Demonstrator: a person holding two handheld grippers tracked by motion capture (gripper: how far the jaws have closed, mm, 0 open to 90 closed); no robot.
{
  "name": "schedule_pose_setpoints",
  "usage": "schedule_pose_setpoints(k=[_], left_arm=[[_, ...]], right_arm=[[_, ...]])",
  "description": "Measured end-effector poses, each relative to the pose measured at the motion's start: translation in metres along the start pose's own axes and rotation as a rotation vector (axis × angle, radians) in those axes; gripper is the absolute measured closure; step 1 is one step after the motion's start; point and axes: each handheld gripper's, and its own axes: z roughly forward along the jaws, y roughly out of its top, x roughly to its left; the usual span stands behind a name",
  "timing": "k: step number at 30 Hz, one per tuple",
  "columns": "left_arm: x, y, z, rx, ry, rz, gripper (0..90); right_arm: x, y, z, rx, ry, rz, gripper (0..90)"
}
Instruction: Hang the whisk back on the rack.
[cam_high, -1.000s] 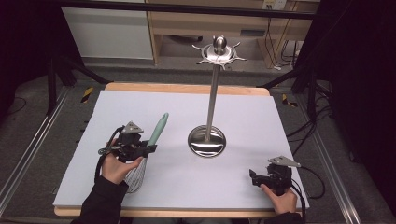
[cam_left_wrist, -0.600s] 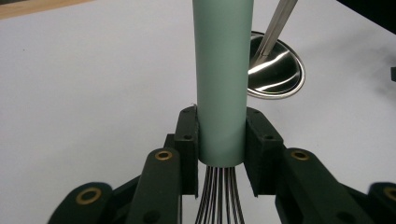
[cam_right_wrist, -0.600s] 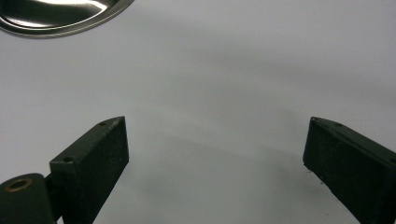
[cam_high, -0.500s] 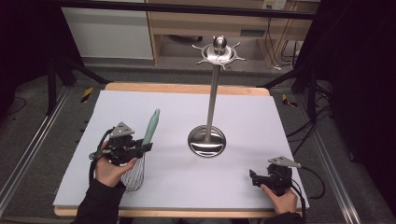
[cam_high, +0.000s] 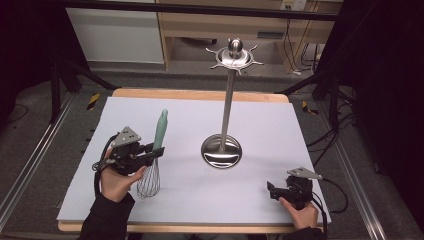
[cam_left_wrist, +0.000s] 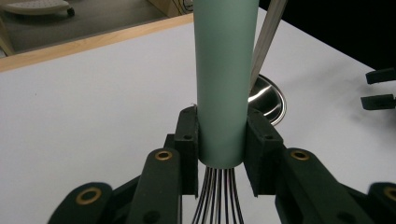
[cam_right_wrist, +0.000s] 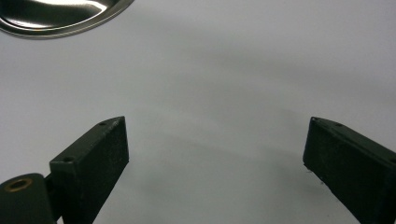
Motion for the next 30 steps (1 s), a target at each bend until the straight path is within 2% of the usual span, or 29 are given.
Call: schedule_pose_setpoints(k=[7, 19, 30], left_arm=[[-0.007, 0.011, -0.005, -0.057, -0.010, 0.017, 69.0], [-0.019, 0.037, -0.011, -0.092, -0.017, 0.059, 69.0], [-0.029, 0.057, -0.014, -0.123, -0.025, 0.075, 69.0]], right_arm=[[0.001, 0.000, 0.000, -0.004, 0.007, 0.005, 7.4], [0.002, 0.001, -0.001, -0.003, 0.006, 0.009, 7.3], [0.002, 0.001, -0.001, -0.005, 0.005, 0.009, 7.4]])
